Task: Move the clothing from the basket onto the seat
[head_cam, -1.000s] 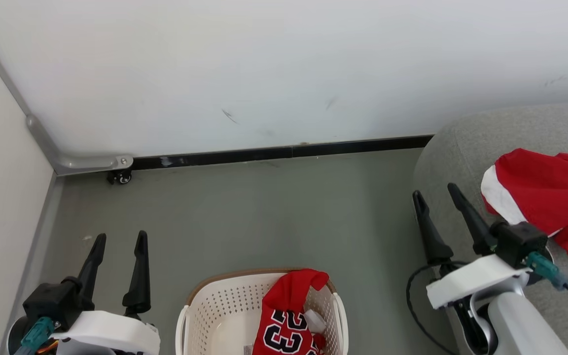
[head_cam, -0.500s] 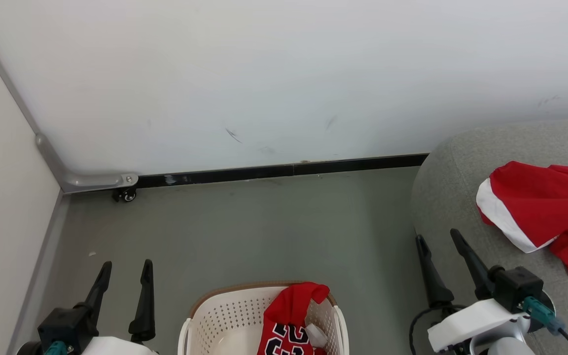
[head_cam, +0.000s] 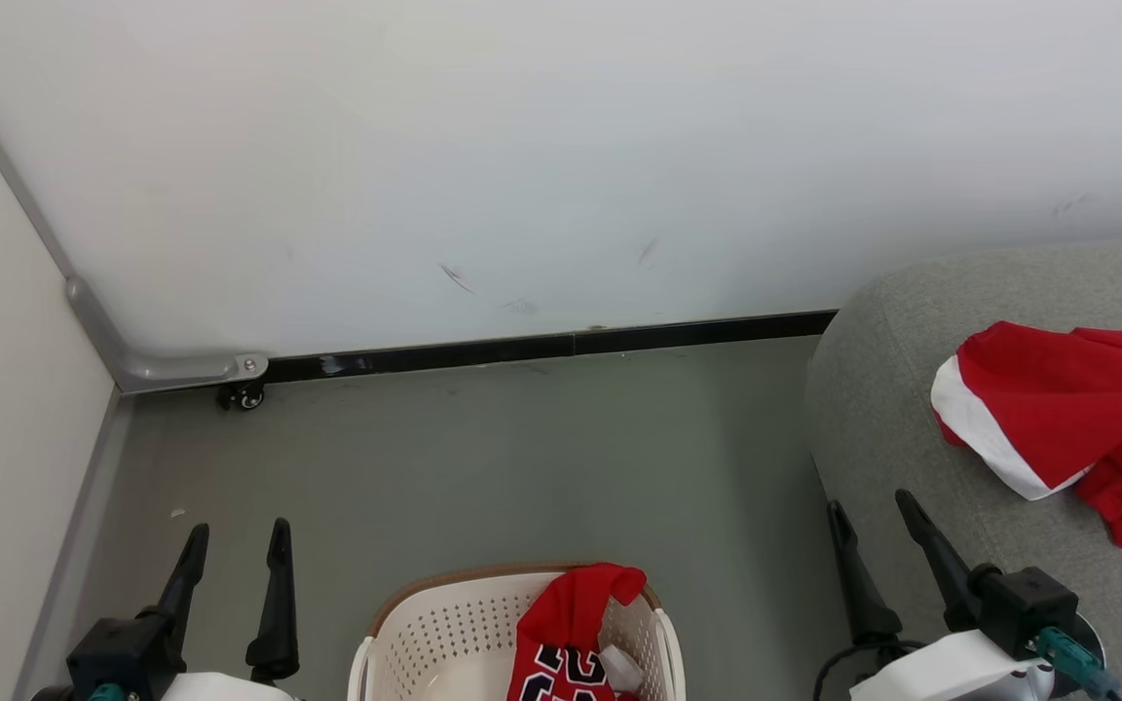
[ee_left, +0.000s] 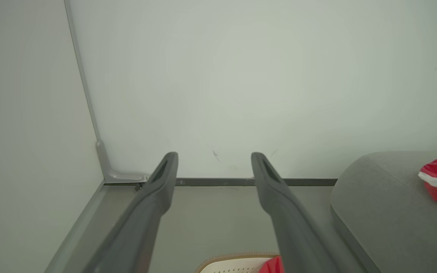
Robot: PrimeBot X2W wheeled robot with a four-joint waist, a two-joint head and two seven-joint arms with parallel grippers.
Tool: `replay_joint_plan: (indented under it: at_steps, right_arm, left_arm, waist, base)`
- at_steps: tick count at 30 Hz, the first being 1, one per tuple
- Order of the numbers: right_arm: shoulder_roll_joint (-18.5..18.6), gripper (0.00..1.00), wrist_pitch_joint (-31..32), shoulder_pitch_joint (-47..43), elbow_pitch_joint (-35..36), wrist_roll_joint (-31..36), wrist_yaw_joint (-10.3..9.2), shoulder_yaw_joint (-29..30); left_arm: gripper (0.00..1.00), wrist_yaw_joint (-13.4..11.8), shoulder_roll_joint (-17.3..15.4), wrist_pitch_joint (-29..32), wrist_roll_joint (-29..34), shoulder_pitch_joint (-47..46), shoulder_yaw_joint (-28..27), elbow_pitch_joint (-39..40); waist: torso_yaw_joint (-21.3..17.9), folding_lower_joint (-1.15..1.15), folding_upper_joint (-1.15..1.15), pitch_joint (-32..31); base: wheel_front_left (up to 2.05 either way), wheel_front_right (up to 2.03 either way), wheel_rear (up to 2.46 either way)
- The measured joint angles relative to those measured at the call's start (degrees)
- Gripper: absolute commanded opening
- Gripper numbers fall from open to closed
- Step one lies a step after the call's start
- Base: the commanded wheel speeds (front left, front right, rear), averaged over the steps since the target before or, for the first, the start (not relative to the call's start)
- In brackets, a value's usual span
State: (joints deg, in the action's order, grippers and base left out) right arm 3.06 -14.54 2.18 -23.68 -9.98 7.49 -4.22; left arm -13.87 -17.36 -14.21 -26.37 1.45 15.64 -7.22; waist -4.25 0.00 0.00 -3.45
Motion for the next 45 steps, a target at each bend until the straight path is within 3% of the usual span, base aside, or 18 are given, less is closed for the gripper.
replay_joint_plan:
  at_steps: [45]
  right_arm:
    - [-0.30, 1.00, 4.26, -3.55, 5.86, 0.26, 0.00, 0.25]
  left_arm:
    - [1.00, 2.30, 3.76, 0.00, 3.93, 0.84, -1.97, -1.51]
  waist:
    - [1.29, 0.00, 0.00, 1.35]
  base:
    - [0.00, 0.00, 0.00]
